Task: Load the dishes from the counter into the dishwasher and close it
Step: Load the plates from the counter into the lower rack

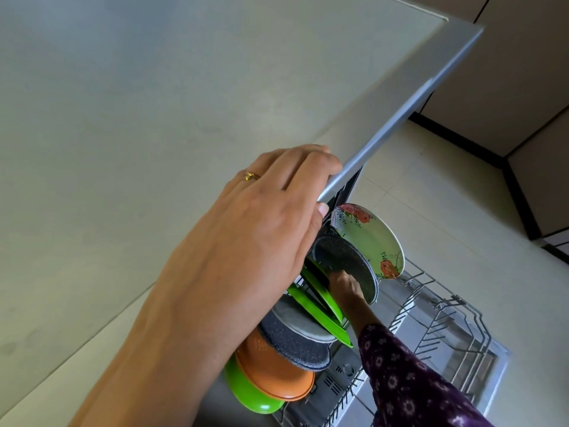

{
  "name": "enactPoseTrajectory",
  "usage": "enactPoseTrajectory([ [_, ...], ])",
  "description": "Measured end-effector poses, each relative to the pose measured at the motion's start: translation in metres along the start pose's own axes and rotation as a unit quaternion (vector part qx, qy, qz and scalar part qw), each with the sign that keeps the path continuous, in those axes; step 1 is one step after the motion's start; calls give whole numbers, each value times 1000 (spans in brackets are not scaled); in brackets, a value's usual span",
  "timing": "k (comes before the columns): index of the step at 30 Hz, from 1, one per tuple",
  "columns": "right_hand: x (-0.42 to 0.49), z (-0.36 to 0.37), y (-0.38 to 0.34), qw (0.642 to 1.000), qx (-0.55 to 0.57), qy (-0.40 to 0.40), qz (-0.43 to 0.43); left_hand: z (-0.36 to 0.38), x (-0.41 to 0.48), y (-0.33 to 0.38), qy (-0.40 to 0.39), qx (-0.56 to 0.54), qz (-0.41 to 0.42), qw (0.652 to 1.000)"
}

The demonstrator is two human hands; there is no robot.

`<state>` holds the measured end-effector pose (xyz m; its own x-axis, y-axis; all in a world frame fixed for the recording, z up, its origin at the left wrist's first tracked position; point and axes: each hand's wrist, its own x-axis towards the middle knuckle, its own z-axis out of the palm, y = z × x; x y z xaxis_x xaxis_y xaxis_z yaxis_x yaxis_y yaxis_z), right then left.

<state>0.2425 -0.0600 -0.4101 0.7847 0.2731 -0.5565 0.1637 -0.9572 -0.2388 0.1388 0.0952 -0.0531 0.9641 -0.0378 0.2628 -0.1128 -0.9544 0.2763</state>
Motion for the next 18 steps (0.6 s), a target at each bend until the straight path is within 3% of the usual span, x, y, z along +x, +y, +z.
enactPoseTrajectory([
  [10,11,11,10,994,106,-9,-8,1,0,0,3,3,5,1000],
  [15,9,8,26,976,214,25,-19,1,0,-1,7,7,7,1000],
  [18,3,6,30,973,223,37,-38,1,0,-1,9,10,11,1000],
])
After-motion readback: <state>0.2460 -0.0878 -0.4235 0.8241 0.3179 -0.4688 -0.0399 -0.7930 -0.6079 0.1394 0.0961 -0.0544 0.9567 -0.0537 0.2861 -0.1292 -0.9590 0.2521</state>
